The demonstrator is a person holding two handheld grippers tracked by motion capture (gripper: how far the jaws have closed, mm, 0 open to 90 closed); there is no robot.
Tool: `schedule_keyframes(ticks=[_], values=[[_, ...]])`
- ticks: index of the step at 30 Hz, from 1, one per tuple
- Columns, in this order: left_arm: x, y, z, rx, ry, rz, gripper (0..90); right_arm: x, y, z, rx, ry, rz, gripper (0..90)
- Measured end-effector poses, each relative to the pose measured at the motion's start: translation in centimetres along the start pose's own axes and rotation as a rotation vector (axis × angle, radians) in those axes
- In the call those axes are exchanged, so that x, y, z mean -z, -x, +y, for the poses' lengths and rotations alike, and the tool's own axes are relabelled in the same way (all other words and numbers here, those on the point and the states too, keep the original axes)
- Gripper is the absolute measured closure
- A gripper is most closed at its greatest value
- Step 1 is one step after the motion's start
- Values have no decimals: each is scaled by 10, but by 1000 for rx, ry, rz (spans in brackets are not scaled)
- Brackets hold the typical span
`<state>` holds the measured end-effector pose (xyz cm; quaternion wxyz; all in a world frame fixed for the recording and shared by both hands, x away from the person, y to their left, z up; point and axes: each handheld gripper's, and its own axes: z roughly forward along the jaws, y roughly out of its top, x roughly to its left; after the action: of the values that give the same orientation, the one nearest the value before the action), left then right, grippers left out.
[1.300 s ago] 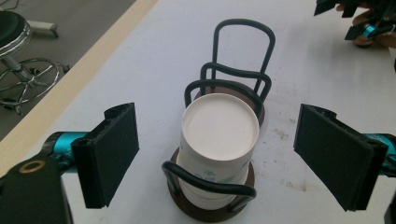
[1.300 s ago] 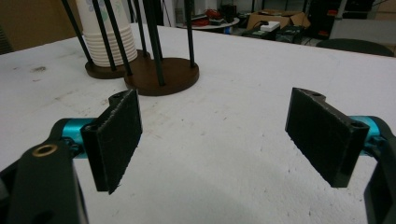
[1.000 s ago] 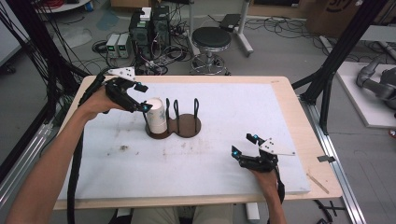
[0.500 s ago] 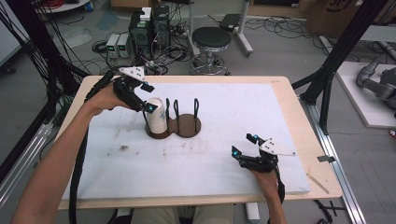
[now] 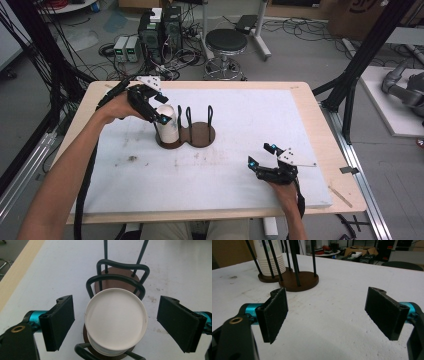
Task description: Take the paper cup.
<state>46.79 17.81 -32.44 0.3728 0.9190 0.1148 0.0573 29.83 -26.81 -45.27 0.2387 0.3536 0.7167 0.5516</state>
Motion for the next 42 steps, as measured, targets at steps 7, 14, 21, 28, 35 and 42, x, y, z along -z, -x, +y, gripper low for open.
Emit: schedule_keyframes(ticks=[7,14,21,28,35,42], values=[[-6,-1,0,-2,-22,1,150,0,0,0,0,1,2,190],[-8,-2,-1,-1,-49,11,175,0,0,0,0,0,4,190],[-9,-2,-1,-9,-72,4,294,0,0,0,0,-4,3,190],[-8,0,2,-15,-74,2,333,0,0,0,0,-5,2,190],[-7,0,2,-11,-71,4,339,0,0,0,2,-5,3,190],[-3,0,3,0,-57,9,342,-1,-1,0,1,-7,4,190]])
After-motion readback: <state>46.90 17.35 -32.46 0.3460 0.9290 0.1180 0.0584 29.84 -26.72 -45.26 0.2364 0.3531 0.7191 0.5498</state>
